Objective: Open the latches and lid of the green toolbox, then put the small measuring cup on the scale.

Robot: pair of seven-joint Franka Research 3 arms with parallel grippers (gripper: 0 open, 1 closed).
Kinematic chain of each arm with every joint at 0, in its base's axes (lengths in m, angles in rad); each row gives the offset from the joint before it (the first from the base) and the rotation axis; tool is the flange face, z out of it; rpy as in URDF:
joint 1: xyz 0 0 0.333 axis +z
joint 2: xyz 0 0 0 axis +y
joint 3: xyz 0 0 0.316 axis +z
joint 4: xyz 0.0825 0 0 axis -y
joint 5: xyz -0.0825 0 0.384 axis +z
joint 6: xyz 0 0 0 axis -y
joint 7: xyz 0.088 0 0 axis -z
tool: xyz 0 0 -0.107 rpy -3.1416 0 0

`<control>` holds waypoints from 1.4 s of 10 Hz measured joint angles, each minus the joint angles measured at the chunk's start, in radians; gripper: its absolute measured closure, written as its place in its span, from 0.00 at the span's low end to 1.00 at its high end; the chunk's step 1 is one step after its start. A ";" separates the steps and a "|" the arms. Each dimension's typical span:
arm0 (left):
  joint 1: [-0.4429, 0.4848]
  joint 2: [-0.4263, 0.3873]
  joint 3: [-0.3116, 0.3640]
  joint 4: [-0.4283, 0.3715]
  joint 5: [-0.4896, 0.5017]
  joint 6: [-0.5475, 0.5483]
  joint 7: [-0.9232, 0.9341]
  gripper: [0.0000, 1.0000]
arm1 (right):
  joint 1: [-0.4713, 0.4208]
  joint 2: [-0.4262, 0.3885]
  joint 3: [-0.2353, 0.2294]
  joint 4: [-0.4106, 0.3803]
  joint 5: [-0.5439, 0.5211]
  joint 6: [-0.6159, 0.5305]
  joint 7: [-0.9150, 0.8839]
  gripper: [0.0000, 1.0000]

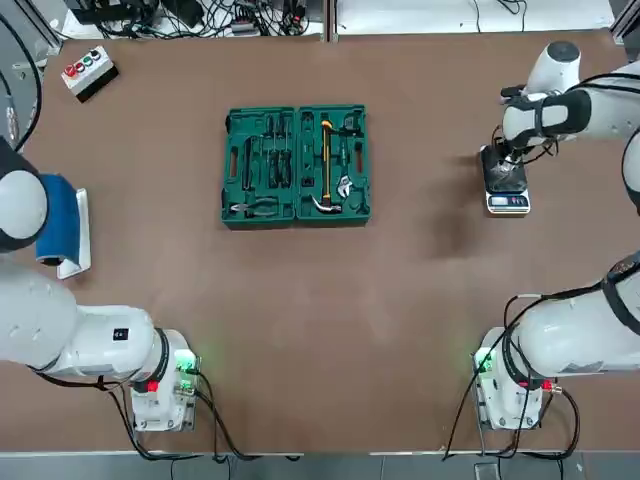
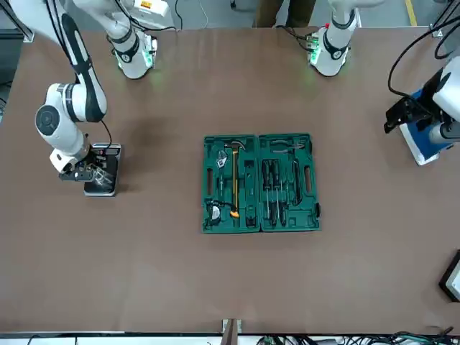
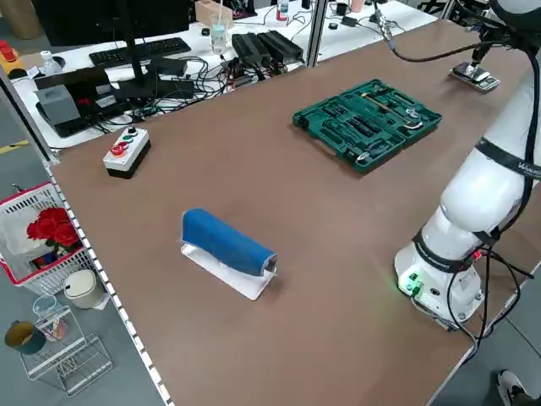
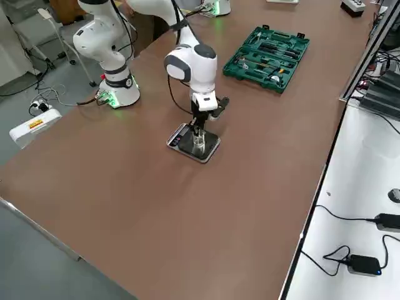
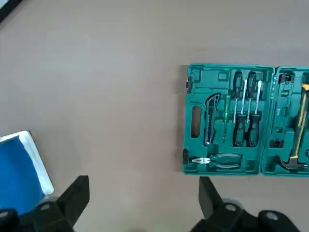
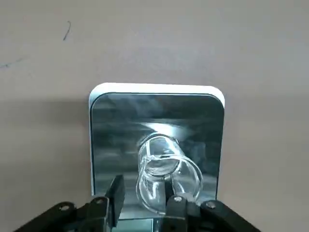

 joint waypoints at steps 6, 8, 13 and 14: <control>0.013 0.000 0.013 0.002 -0.050 -0.010 -0.002 0.00 | 0.010 -0.033 0.006 0.131 0.000 -0.186 0.000 0.56; 0.004 0.000 0.006 0.002 -0.031 -0.010 -0.002 0.00 | 0.013 -0.079 0.011 0.199 0.000 -0.278 0.000 0.37; 0.005 0.000 0.002 0.002 -0.030 -0.011 -0.001 0.00 | 0.017 -0.161 0.069 0.467 0.079 -0.558 -0.001 0.00; 0.005 0.000 0.002 0.002 -0.029 -0.011 -0.001 0.00 | 0.017 -0.165 0.084 0.554 0.101 -0.638 -0.001 0.00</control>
